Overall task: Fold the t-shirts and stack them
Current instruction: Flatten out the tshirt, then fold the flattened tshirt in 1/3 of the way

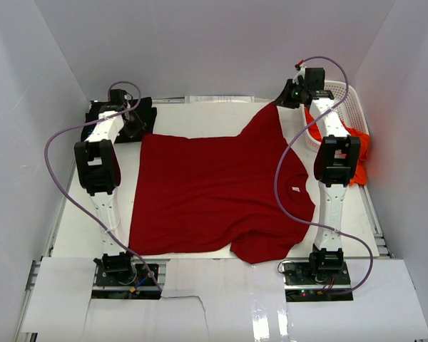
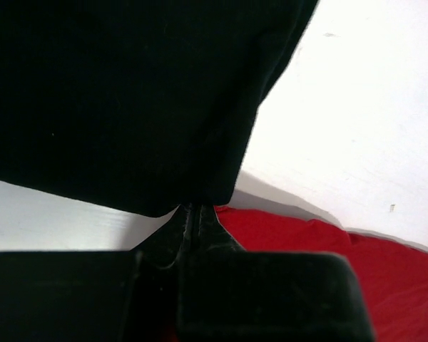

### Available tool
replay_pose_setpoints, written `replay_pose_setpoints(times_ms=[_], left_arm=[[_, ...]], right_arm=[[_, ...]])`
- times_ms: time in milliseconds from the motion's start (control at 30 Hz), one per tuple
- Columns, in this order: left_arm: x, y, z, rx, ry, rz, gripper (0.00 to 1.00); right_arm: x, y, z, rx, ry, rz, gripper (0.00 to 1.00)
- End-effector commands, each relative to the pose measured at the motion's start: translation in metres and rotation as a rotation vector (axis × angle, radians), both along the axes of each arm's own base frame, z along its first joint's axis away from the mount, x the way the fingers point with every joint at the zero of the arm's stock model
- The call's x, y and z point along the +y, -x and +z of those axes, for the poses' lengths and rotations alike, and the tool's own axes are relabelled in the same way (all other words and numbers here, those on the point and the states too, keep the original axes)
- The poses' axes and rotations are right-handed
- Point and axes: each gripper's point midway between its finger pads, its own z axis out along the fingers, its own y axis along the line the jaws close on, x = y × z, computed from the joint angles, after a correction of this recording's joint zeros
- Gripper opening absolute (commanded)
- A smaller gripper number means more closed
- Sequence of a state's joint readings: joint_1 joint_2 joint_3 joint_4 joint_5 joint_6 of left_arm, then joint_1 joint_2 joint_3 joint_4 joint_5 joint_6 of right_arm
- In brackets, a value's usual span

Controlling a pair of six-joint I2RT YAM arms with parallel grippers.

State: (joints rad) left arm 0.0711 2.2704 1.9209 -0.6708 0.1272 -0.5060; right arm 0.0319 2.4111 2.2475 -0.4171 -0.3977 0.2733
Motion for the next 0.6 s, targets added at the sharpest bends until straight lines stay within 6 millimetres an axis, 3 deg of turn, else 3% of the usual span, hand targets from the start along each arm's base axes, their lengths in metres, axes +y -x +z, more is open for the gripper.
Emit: replay_pose_setpoints(times_ms=[0, 133, 233, 267, 333, 400, 433, 500, 533, 567], left_arm=[[0.007, -0.031, 0.082, -0.225, 0.014, 0.013, 0.00], [0.009, -0.037, 0.100, -0.268, 0.025, 0.012, 0.00], [0.010, -0.034, 0.115, -0.296, 0.030, 0.008, 0.00], [0.009, -0.032, 0.118, -0.302, 0.032, 0.002, 0.00], [0.007, -0.024, 0.113, -0.291, 0.034, -0.001, 0.00], [0.006, -0.016, 0.121, -0.303, 0.034, -0.007, 0.00], [0.004, -0.008, 0.111, -0.276, 0.041, -0.009, 0.00], [0.003, 0.000, 0.116, -0.288, 0.038, -0.011, 0.00], [0.002, 0.009, 0.104, -0.260, 0.040, -0.010, 0.00], [0.002, 0.013, 0.112, -0.278, 0.037, -0.012, 0.00]], right_arm=[[0.001, -0.008, 0.095, -0.229, -0.048, 0.024, 0.08], [0.003, -0.007, 0.115, -0.276, -0.076, 0.049, 0.08], [0.007, 0.001, 0.121, -0.281, -0.085, 0.079, 0.08], [0.008, 0.008, 0.132, -0.298, -0.085, 0.090, 0.08], [0.009, 0.017, 0.120, -0.262, -0.086, 0.098, 0.08], [0.010, 0.028, 0.128, -0.270, -0.088, 0.111, 0.08], [0.011, 0.035, 0.114, -0.236, -0.094, 0.120, 0.08], [0.013, 0.044, 0.123, -0.256, -0.099, 0.132, 0.08], [0.014, 0.047, 0.123, -0.255, -0.100, 0.139, 0.08], [0.014, 0.054, 0.122, -0.248, -0.105, 0.148, 0.08]])
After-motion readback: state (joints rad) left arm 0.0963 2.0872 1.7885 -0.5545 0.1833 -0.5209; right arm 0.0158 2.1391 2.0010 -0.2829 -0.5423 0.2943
